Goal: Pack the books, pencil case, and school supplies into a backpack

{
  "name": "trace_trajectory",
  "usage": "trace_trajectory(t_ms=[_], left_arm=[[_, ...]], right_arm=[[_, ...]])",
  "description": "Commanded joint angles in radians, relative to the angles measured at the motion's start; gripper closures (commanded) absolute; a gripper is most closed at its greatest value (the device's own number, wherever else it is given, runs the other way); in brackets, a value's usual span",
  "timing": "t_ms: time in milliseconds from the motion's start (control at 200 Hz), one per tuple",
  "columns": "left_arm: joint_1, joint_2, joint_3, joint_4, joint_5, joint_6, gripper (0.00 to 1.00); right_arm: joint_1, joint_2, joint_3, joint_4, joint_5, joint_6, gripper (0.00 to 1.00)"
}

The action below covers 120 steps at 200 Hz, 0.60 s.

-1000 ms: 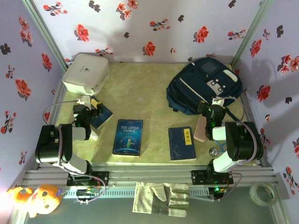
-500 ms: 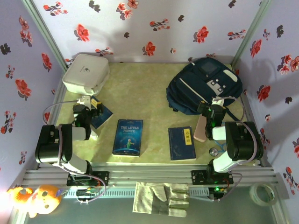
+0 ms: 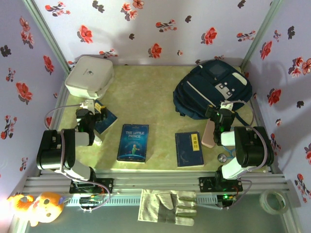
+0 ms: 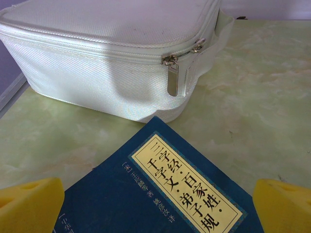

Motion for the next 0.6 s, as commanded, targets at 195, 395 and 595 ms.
trace_trajectory(t_ms=[195,395,595], left_arm=[[-0.001,-0.17,0.021,-0.141,-0.043,-0.006,0.0],[-0.029,-0.343,0.055,-0.286,-0.13,-0.12,0.0],[-0.033,-0.476,0.234,-0.686,-0.131,-0.388,0.0]], right_arm=[[0.004,-0.228,0.139,-0.376,-0.026,-0.012,0.01],[0.007,-0.299,0.351,-0.791,-0.062,0.208,0.01],[0.015,-0.162,0.595,-1.087,-0.194,0.382,0.01]])
